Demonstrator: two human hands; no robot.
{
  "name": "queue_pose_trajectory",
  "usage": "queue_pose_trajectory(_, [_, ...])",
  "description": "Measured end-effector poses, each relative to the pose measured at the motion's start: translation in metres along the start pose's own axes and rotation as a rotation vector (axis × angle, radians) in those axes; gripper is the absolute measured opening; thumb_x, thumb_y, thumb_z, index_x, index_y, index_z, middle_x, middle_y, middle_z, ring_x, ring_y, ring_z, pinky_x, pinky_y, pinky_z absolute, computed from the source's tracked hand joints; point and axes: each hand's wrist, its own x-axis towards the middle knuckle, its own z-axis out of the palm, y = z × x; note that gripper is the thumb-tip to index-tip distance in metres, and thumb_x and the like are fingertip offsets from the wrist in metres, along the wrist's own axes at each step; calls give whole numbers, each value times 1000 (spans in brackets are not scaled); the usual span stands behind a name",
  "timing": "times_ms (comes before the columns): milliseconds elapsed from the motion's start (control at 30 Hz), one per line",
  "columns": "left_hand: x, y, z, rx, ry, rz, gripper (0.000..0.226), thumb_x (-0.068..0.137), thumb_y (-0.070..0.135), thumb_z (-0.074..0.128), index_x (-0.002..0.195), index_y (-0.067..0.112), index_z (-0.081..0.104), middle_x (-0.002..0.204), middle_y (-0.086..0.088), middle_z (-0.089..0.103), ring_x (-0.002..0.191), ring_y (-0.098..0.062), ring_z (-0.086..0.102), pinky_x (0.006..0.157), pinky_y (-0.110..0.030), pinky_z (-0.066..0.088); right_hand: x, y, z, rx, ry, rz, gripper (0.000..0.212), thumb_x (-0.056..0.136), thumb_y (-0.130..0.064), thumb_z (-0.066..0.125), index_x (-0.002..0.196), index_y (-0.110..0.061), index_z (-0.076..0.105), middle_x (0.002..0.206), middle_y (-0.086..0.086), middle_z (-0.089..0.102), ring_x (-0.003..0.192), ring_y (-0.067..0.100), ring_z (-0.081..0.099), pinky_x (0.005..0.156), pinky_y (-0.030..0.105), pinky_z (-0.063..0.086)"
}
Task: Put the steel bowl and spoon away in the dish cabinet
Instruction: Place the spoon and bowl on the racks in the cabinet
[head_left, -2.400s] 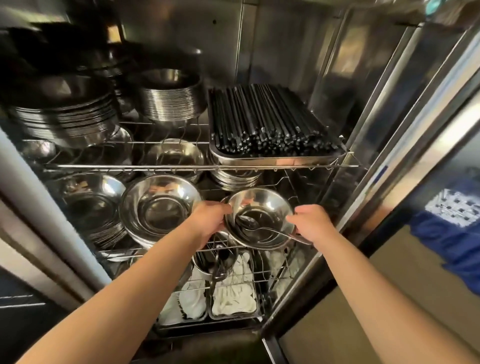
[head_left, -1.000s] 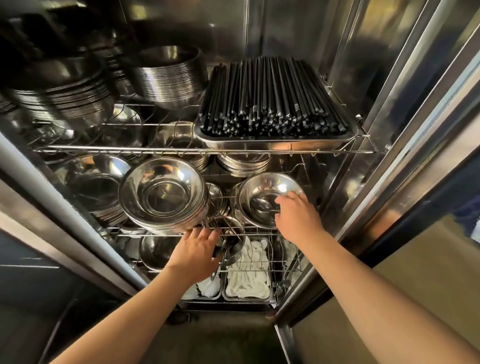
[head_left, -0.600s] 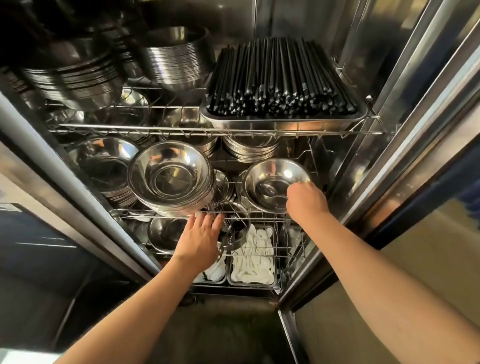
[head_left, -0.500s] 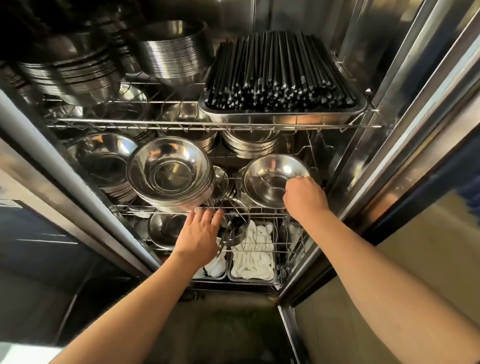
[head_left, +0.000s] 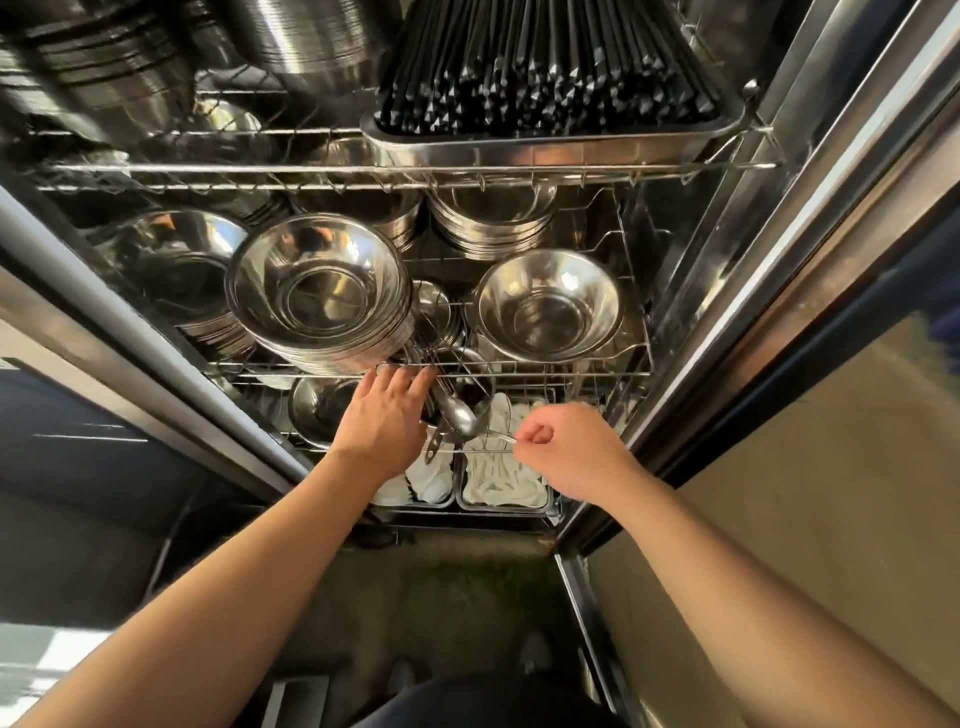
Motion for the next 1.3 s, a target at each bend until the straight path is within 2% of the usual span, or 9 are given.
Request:
queue_pose_trajectory(133, [0, 0, 3, 5, 27, 1, 71, 93, 20, 50, 158, 16, 21, 152, -9, 44, 143, -29, 34, 124, -45, 18, 29, 22, 26, 74, -51, 111, 12, 86, -24, 63, 87, -22, 74, 79, -5, 72, 69, 10, 69, 62, 28, 56])
queue_pose_trajectory(233, [0, 1, 6, 15, 30, -12, 73, 93, 22, 52, 158, 16, 20, 153, -10, 43, 144, -29, 34, 123, -46, 19, 60, 33, 46, 143, -66, 216, 24, 87, -19, 60, 98, -3, 75, 86, 11, 72, 68, 19, 64, 60, 28, 47])
queue_pose_trajectory(333, [0, 2, 7, 10, 24, -29, 74, 94, 25, 52, 158, 17, 17, 155, -10, 40, 147, -30, 29, 124, -46, 17, 91, 37, 60, 204, -95, 311, 26, 90, -11, 57, 101, 8, 70, 78, 11, 55, 64, 20, 50, 56, 27, 41])
queue_pose_trajectory(500, [-1, 1, 5, -24, 19, -30, 74, 94, 23, 53, 159, 18, 17, 156, -9, 39, 148, -29, 28, 124, -45, 15, 136, 40, 78, 359, -93, 556, 29, 93, -5, 58, 121, -1, 62, 108, 14, 65, 88, 26, 64, 60, 30, 53])
queue_pose_trajectory(567, [0, 0, 4, -37, 12, -32, 74, 95, 23, 53, 159, 18, 16, 156, -8, 38, 148, -29, 27, 124, -45, 14, 149, 41, 85, 386, -86, 620, 30, 94, -4, 58, 124, -2, 61, 107, 15, 65, 77, 23, 63, 51, 28, 50])
queue_pose_trajectory(867, [1, 2, 3, -70, 4, -41, 78, 92, 31, 58, 158, 20, 19, 153, -8, 41, 146, -29, 30, 124, -46, 15, 171, 48, 105, 437, -9, 674, 25, 90, -5, 69, 115, -2, 65, 92, 11, 69, 58, 17, 58, 41, 24, 46])
queue_pose_trajectory(1033, [2, 3, 4, -76, 4, -55, 78, 92, 32, 59, 158, 20, 18, 152, -8, 43, 146, -30, 30, 124, -46, 15, 176, 50, 108, 418, 18, 653, 25, 88, -9, 74, 110, 0, 64, 67, 7, 61, 49, 15, 56, 52, 27, 56])
queue_pose_trajectory(1133, [2, 4, 3, -79, -13, -59, 80, 92, 35, 60, 159, 21, 16, 153, -8, 41, 147, -30, 28, 124, -46, 14, 179, 53, 107, 364, -40, 664, 21, 89, -15, 74, 101, -1, 63, 65, 8, 63, 42, 14, 53, 41, 21, 49])
queue_pose_trajectory(1300, [2, 4, 1, -85, -32, -60, 83, 92, 38, 61, 159, 21, 15, 155, -10, 39, 149, -30, 26, 124, -47, 14, 186, 51, 107, 301, -173, 685, 20, 93, -20, 69, 96, -1, 63, 62, 8, 58, 41, 13, 46, 42, 22, 41])
